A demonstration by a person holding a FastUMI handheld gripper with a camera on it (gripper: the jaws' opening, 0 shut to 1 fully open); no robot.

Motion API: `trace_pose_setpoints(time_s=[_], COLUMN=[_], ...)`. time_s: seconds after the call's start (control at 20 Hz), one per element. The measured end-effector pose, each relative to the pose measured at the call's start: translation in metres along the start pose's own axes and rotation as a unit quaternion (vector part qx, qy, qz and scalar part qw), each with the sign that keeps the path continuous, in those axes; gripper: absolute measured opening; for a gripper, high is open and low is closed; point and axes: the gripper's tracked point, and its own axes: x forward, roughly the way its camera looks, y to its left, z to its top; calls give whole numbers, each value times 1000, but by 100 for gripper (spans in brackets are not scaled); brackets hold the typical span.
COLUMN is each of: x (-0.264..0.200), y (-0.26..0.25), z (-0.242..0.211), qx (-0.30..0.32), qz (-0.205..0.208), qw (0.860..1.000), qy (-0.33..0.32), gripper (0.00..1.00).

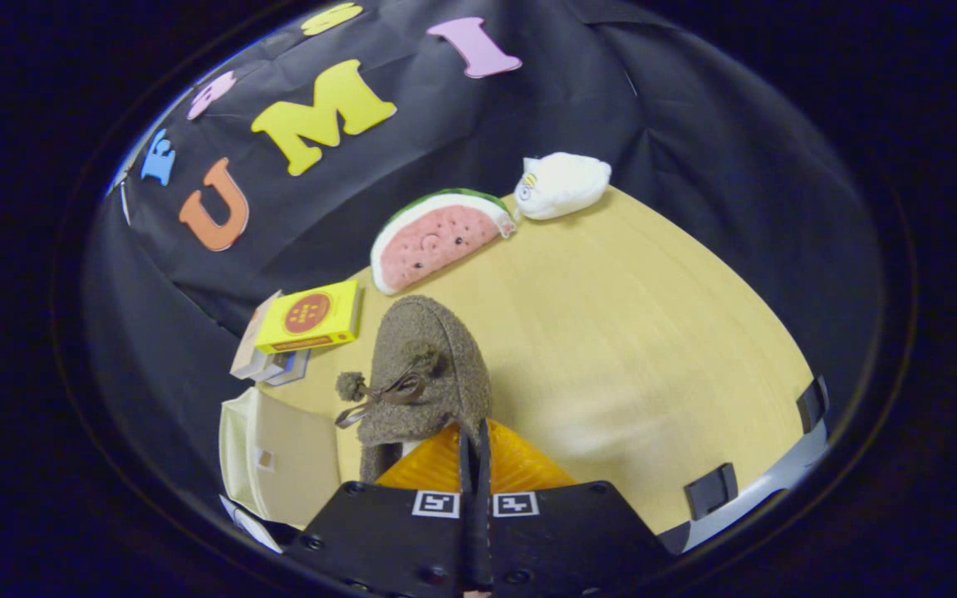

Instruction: Open the storage box then place both shoes into the box .Put the left shoe in first, then the right shoe, with the right side of both shoes facing outward in a uniform manner.

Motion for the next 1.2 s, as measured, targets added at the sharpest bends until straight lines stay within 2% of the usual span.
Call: trace_pose_setpoints(time_s=[0.3, 0.6, 1.0, 1.2], x=[-20, -11, 10, 30], y=[135, 229, 308, 315], z=[-22, -52, -104, -124], qx=[-59, -98, -89, -83], qz=[50, 74, 105, 81], qw=[997, 992, 990, 993], qy=[-9, 7, 30, 29], gripper=[0, 0, 0, 0])
